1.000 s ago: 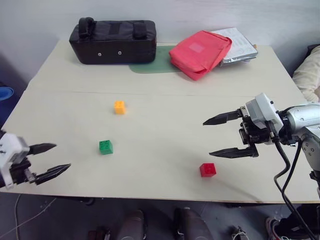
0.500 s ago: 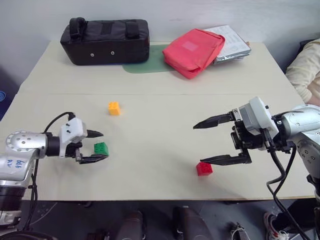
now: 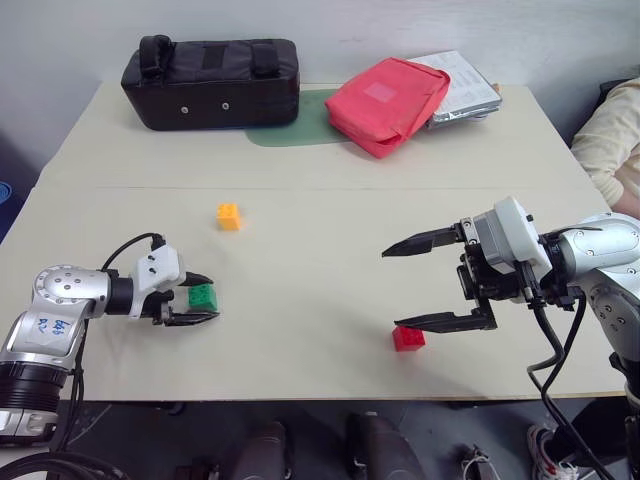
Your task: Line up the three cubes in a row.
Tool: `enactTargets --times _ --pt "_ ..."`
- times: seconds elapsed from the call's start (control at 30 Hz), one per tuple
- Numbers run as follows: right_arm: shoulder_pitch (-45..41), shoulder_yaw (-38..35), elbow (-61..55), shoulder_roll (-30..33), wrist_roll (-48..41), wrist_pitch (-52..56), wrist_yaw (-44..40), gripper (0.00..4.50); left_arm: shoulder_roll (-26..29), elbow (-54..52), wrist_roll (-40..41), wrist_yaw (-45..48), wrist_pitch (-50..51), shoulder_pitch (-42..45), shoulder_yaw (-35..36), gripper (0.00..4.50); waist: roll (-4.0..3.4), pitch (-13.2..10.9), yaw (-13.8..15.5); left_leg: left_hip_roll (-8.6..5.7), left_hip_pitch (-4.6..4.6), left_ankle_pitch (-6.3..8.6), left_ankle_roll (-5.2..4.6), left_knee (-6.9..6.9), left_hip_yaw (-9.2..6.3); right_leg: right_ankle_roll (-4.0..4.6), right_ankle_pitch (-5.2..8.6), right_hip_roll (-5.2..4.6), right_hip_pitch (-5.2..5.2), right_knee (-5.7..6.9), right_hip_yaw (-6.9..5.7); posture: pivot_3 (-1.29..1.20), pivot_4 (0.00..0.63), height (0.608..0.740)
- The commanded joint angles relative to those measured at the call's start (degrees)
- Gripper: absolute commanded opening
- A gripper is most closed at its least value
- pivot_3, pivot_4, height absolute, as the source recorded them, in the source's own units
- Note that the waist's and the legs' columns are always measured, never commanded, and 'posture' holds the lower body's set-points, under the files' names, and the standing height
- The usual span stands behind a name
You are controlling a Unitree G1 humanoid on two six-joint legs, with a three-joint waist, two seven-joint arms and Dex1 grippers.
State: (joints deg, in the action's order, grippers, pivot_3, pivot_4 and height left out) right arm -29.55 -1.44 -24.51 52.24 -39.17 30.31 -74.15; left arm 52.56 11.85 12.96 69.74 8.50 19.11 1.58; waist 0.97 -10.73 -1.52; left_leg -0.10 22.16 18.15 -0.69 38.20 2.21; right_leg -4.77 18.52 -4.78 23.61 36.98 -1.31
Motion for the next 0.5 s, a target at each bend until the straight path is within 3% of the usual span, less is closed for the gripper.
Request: enactTargets --times 0.03,0.13,0.27,0.5 --pt "0.04 -0.28 -1.09 -0.15 -0.33 -0.54 0.01 4.5 0.43 -0.19 0.07 1.02 -1.61 0.14 0.48 2.37 0.0 0.0 0.02 0.0 0.0 0.0 0.0 0.0 0.0 0.0 0.0 0.0 0.0 0.0 0.0 0.0 0.15 0.74" --pt "0.25 -0.25 -1.13 -0.09 -0.15 -0.64 0.03 4.5 0.78 -0.36 0.52 2.48 -2.24 -0.1 0.54 1.5 0.0 0.0 0.05 0.0 0.0 0.0 0.0 0.01 0.0 0.0 0.0 -0.01 -0.01 -0.01 0.0 0.0 0.15 0.74" --pt "1.17 -0.61 -1.44 0.48 -0.17 -0.6 -0.18 4.5 0.6 -6.48 2.66 4.63 0.31 0.26 0.04 1.5 0.0 0.0 0.06 0.0 0.0 0.0 0.0 0.01 0.0 0.0 0.0 -0.01 -0.01 0.0 0.0 0.0 0.15 0.74" --pt "8.48 -2.01 -3.43 3.63 1.15 -2.0 -1.98 4.5 -1.86 -24.86 4.93 4.29 12.22 6.08 -7.28 1.5 0.01 0.01 1.26 -0.02 0.02 0.0 -0.04 0.09 -0.03 -0.07 -0.04 0.0 -0.09 -0.04 0.04 0.0 0.15 0.74"
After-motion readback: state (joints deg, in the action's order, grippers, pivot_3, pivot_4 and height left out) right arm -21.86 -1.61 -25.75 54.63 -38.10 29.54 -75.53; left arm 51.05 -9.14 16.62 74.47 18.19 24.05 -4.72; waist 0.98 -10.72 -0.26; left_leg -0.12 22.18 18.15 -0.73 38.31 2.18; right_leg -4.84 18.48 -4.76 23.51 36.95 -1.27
